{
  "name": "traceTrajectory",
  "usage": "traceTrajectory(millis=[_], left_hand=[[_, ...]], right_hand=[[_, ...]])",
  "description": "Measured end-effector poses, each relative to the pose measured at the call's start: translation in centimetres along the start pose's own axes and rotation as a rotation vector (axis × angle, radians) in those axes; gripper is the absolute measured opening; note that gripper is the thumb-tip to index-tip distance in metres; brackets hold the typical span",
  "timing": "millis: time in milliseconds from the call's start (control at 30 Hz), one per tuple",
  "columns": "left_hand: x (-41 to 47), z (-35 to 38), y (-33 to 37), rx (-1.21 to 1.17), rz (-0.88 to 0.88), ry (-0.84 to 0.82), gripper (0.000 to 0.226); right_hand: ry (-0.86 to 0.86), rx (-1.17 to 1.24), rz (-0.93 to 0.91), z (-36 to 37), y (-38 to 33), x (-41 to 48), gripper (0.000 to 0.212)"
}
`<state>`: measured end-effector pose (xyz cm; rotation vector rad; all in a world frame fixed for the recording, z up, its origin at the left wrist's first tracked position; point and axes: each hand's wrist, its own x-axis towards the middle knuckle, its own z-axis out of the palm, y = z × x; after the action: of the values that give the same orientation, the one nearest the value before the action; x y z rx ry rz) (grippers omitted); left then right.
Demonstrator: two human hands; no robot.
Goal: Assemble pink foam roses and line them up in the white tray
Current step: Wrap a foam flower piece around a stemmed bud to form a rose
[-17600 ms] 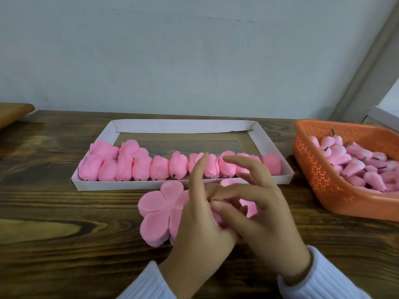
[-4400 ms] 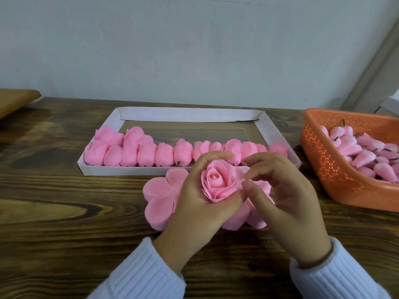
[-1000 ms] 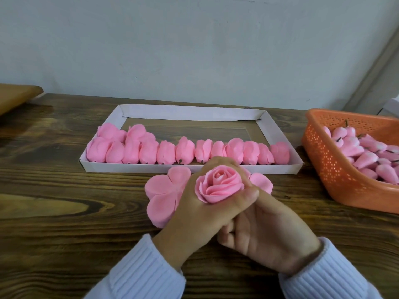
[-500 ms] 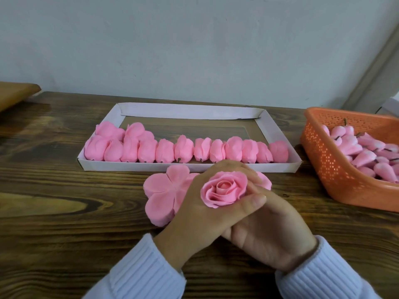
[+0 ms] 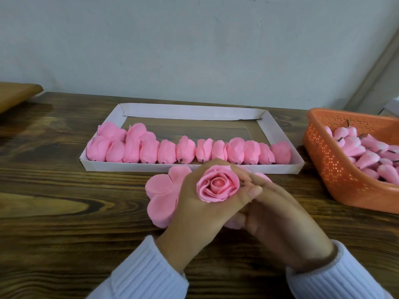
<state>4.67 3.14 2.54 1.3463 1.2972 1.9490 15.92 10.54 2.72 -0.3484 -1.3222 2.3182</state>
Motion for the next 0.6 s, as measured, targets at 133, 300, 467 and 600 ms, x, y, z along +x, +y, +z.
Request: traceTrajectory(millis=[133,300,467,600], left_hand=[[0.1,0.0,-0.1,0.075,-0.027,0.144,0.034],[0.3,0.3,-0.4,0.017,-0.102,0.117,0.033],[0.4,0.5,-1.0,-0.028,-0.099,0.103,0.031],[0.4,0.7,-0.8,-0.06,-0.12,0.095,0.028]], right_hand=[[0.272,-0.502,-0.474,0.1,0.5,-0.3,0.012],[0.172,-1.064,-0.958,0.2,0.3,-0.7,0.017],[0.269,-1.219,-0.961,0.2,0.6,-0.6,0.013],[0.307,-1.253,-0.946,0.2,0.5,-0.4,0.015]])
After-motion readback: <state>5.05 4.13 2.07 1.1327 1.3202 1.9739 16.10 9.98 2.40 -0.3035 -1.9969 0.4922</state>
